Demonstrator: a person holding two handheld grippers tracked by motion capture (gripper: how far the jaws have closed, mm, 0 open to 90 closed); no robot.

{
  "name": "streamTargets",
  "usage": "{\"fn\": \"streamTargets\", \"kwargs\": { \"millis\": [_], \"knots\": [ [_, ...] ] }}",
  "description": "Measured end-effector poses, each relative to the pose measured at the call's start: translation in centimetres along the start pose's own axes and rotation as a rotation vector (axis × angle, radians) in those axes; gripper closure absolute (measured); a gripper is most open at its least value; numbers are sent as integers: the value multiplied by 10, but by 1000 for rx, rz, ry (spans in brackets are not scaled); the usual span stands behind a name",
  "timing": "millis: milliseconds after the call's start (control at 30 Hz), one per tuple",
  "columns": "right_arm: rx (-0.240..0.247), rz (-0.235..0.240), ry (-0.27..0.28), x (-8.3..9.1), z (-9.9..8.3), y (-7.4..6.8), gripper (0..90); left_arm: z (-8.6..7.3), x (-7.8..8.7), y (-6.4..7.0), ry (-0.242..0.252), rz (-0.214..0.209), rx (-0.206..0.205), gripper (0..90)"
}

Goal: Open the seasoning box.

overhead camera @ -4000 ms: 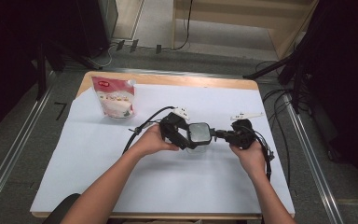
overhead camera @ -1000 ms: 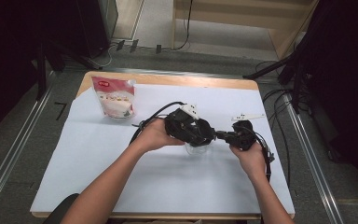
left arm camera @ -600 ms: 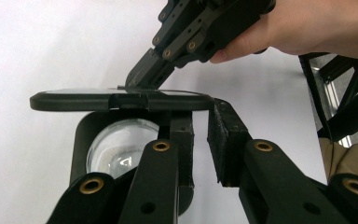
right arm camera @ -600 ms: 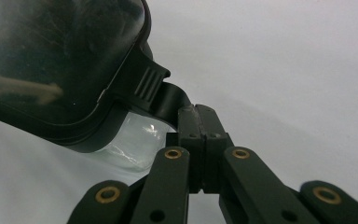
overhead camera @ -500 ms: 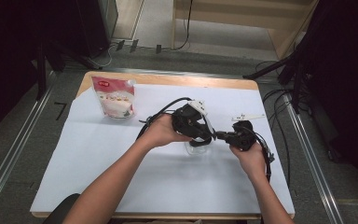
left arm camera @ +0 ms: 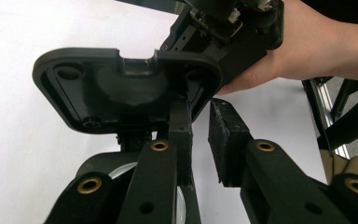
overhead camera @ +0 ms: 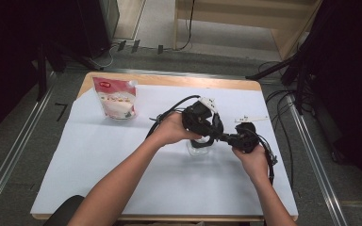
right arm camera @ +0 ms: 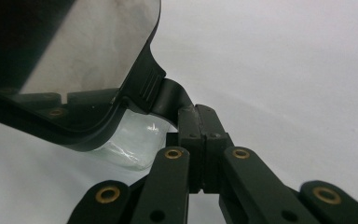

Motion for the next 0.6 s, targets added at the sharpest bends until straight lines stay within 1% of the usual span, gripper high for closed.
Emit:
{"fn": "streamTargets", "kwargs": {
  "millis": [33,67,100,133,167,200,233,267,300,333,367,400,433,467,500,600],
  "knots": [
    [2,-1,2,0,0,0,900,-2,-1,-1,-17,-2,-2,797],
    [0,0,4,0,-1,0,900,-3,-3,-1,-22,-1,4,796],
    [-1,4,4,0,-1,0,900,-6,-3,-2,-27,-2,18,791],
    [-1,4,4,0,-1,0,900,-6,-3,-2,-27,-2,18,788],
    [-5,7,0,1,-2,0,900,-6,-1,-1,-20,-9,28,782],
    [-5,7,0,1,-2,0,900,-6,1,-1,-8,-14,29,782],
    [8,2,2,2,-2,0,900,-6,4,-1,2,-15,43,758],
    [8,2,2,2,-2,0,900,-7,6,-3,3,-15,40,758],
    [16,3,4,2,-2,-1,900,-8,8,-3,9,-14,51,745],
    [15,2,3,3,-2,-1,900,-10,11,-3,8,-15,51,728],
    [21,0,4,6,-3,-2,900,-11,14,-2,24,-23,56,706],
    [21,0,4,6,-3,-2,900,-12,17,-2,39,-28,45,706],
    [22,-2,7,7,-3,-3,900,-13,21,-2,50,-17,44,700],
    [24,2,11,9,-4,-4,882,-14,24,-2,54,-22,39,703],
    [28,-1,15,12,-5,-4,872,-18,30,-2,72,-17,49,702],
    [19,3,21,16,-5,-5,862,-22,34,-4,74,-12,46,699]
  ]
}}
Point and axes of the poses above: each handheld gripper's, and its own axes: x roughly backward along the jaws, z roughly out of its top, y roughly to its right, the point moved 10 cm from there along -x, roughly forward along the jaws, and after that the axes turned 4 degrees about -y, right-handed, at the moved point
